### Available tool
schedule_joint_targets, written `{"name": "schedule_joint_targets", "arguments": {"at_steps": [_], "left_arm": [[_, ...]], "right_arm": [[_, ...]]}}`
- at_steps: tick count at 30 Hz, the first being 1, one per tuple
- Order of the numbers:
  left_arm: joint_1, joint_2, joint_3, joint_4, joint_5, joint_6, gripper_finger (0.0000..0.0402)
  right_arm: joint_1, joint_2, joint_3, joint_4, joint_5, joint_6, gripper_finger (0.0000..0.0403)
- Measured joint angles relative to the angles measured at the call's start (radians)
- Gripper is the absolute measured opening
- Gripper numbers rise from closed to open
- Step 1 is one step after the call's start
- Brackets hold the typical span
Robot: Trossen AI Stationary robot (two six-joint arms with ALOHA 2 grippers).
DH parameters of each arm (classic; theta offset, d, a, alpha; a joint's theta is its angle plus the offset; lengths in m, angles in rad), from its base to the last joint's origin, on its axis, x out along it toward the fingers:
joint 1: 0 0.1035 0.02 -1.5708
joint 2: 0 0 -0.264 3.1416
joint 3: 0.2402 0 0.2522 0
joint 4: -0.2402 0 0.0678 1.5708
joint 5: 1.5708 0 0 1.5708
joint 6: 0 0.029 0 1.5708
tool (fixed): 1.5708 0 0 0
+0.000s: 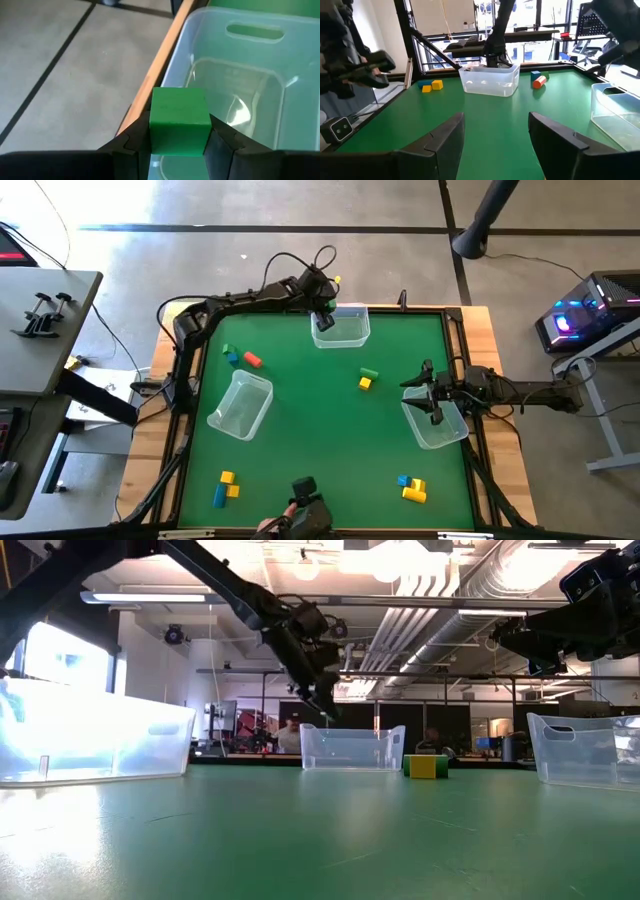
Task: Sort blocks by size
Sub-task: Put the green cube block into the top transparent bin
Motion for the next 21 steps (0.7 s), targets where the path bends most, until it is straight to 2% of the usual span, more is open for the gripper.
{"name": "schedule_joint_targets", "arguments": {"at_steps": [21], "left_arm": [[-0.002,0.051,-0.002,-0.054,0.02,0.043,0.0124]], "right_arm": [[0.0,0.0,0.0,0.0,0.0,0.0,0.0214]]}}
